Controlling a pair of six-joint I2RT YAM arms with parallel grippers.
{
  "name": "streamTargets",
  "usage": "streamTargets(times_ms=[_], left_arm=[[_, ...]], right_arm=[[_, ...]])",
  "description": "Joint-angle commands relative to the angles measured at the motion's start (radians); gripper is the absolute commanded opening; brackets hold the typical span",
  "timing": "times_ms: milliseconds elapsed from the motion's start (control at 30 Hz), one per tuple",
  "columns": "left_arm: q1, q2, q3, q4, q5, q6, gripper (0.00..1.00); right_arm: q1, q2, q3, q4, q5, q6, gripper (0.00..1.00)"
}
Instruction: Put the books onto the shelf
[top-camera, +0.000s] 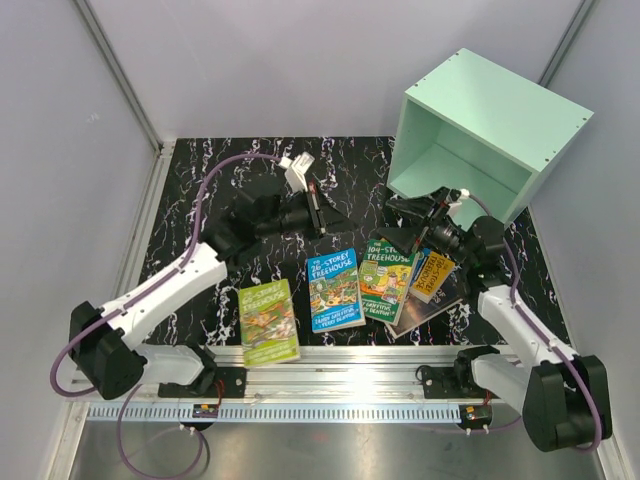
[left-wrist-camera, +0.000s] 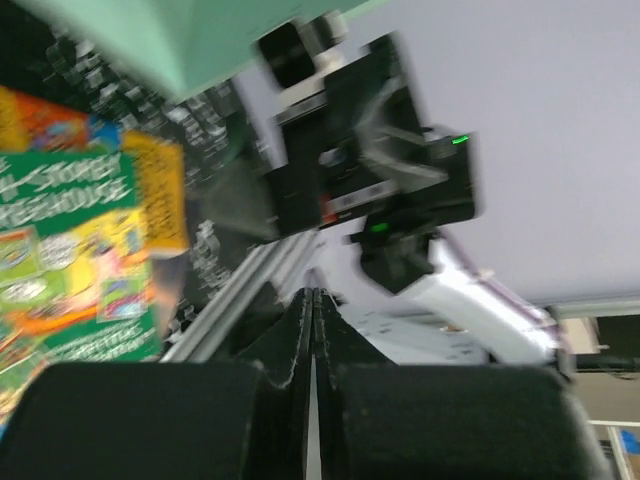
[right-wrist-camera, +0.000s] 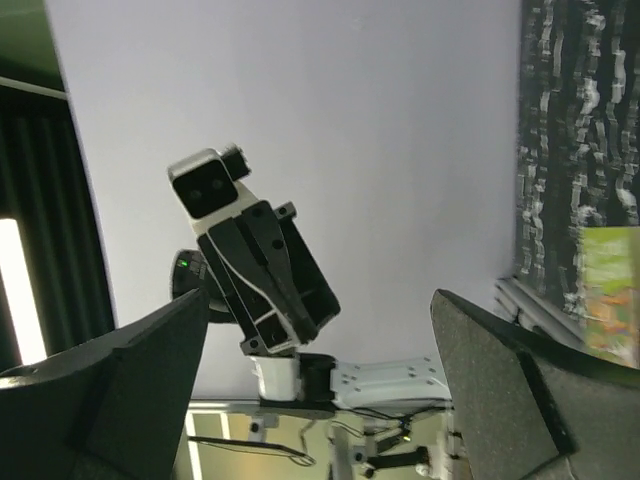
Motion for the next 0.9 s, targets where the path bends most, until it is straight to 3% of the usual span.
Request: streamTargets(times_ms=[0,33,67,100,133,167,233,267,433,500,600,867], left_arm=[[-0.005,-0.079,-0.009,-0.137,-0.058,0.146,0.0],[-0.004,-0.093,-0.015,-0.23,-0.108,0.189,0.0],[-0.004,-0.11,-0.026,-0.276,-0.143,0.203,0.02],[-0.002,-0.137,-0.038,-0.312,-0.179,0.211,0.08],[0.007,-0.192,-0.045,-0.387,-0.254,0.22,0.4],[0.01,-0.226,-0.052,-0.428,-0.297,0.222,0.61],[0.041,-0.3,-0.059,-0.58,-0.427,0.219,0.93],[0.059,-0.314,-0.058,-0.637,-0.456,0.217,0.99],[0.185,-0.368,-0.123,-0.931,-0.616,0.173,0.99],[0.211,-0.407,-0.17,-0.959,-0.63,0.139,0.99],[0.263,-0.435,-0.242,-1.002,-0.639,0.079,0.99],[0.308,-0.437,-0.435,-1.015,-0.578,-0.022,0.99]], right_arm=[[0.004,-0.065,0.035,-0.23,-0.034,-0.189,1.0],[0.004,-0.076,0.056,-0.293,-0.043,-0.235,1.0],[0.004,-0.076,0.128,-0.467,-0.054,-0.294,1.0],[0.009,-0.071,0.181,-0.587,-0.056,-0.458,1.0],[0.012,-0.053,0.237,-0.725,-0.033,-0.546,1.0],[0.016,-0.039,0.336,-0.938,-0.015,-0.625,1.0],[0.027,0.003,0.403,-1.074,0.028,-0.78,1.0],[0.035,0.017,0.447,-1.161,0.044,-0.812,1.0],[0.203,0.186,0.575,-1.319,0.229,-0.935,1.0],[0.338,0.273,0.662,-1.364,0.278,-0.96,1.0],[0.469,0.531,0.806,-1.438,0.344,-0.995,1.0],[0.558,0.855,1.016,-1.375,0.234,-1.02,1.0]])
